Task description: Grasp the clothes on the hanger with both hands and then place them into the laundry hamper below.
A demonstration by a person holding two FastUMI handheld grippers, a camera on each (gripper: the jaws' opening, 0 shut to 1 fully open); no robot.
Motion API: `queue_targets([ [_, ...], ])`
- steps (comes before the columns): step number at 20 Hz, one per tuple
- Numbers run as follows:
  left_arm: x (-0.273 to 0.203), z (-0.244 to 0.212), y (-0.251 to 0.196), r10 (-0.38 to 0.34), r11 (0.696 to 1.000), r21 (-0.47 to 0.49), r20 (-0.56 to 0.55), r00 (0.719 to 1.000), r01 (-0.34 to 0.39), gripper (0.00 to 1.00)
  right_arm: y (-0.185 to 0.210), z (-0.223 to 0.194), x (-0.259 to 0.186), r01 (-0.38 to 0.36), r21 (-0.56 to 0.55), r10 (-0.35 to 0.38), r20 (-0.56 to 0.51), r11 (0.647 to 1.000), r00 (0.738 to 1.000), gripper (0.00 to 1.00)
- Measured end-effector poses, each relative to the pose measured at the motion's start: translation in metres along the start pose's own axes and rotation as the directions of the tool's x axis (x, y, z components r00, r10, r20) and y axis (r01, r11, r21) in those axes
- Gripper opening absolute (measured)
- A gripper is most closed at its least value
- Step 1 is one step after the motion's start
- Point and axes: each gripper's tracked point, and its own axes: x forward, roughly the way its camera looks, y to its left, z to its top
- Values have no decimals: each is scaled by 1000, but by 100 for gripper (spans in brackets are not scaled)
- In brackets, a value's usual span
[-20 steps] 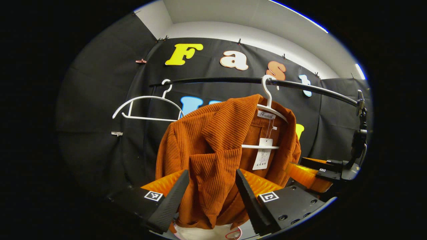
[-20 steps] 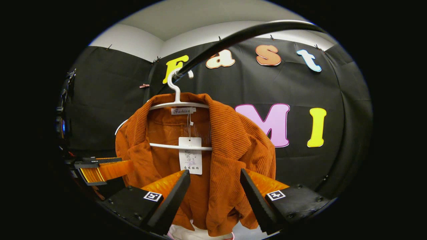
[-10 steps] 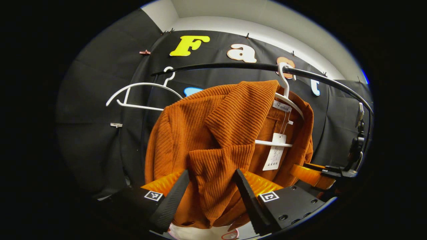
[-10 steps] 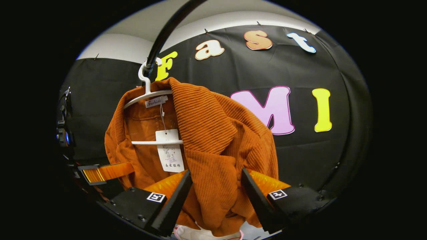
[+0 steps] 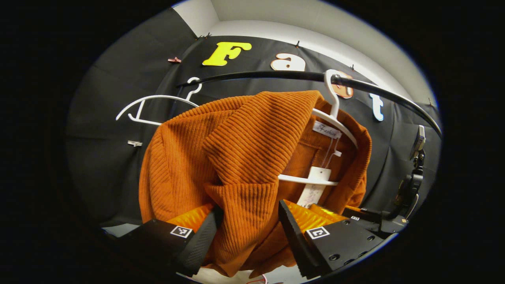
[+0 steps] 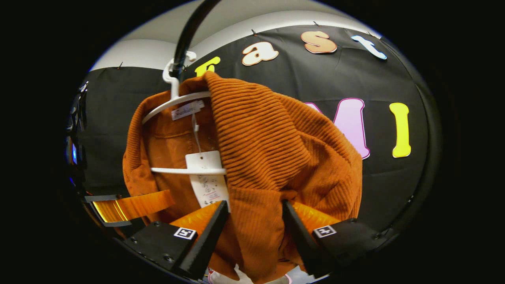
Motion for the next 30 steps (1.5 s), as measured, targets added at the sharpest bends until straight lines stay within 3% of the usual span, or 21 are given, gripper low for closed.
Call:
queue_targets([
  [1, 1, 0, 4, 19, 1000, -10, -5, 1000, -19, 87, -10, 4, 2, 24, 22, -24, 4, 999, 1000, 71],
  [3, 4, 1, 17, 77, 997, -30, -14, 997, -77, 52, -23, 1, 7, 7, 49, -6, -24, 999, 1000, 35],
  [4, 4, 3, 21, 90, 995, -43, -14, 996, -90, 35, -32, 6, 6, 20, 47, -19, -17, 999, 1000, 23],
  [5, 5, 3, 23, 95, 994, -52, -20, 995, -96, 18, -33, 14, 5, -11, 51, 12, -11, 999, 1000, 10],
  [7, -3, 5, 25, 99, 994, -46, -64, 993, -102, 10, -28, 16, 5, -100, 62, 102, -42, 993, 994, 12],
  [11, -42, 25, 33, 131, 990, 48, -50, 990, -129, 9, -11, 36, -38, -293, 150, 298, -15, 944, 954, 13],
  [13, -53, 37, 34, 111, 993, 41, -65, 992, -109, 9, -17, 54, -50, -334, 161, 336, 15, 929, 942, 12],
  [16, -67, 64, 37, 97, 995, 10, -43, 994, -97, 9, -13, 91, -65, -428, 233, 411, 118, 873, 904, 12],
  [21, -80, 120, 39, 74, 996, -51, 62, 995, -71, 11, -34, 160, -74, -490, 335, 398, 308, 804, 864, 12],
  [22, -83, 135, 36, 59, 998, -35, 85, 995, -56, 9, -43, 171, -73, -481, 347, 373, 335, 805, 866, 17],
  [23, -87, 146, 34, 49, 999, 14, 122, 991, -51, 9, -53, 181, -69, -463, 346, 341, 358, 816, 869, 12],
  [24, -90, 159, 35, 53, 995, 79, 163, 985, -67, 9, -61, 188, -66, -439, 334, 311, 372, 834, 875, 7],
  [26, -87, 180, 42, 78, 977, 179, 211, 974, -117, 9, -73, 198, -59, -401, 309, 272, 384, 862, 882, 12],
  [30, -61, 190, 63, 80, 969, 214, 189, 979, -121, 8, -80, 213, -45, -370, 291, 243, 391, 882, 888, 12],
])
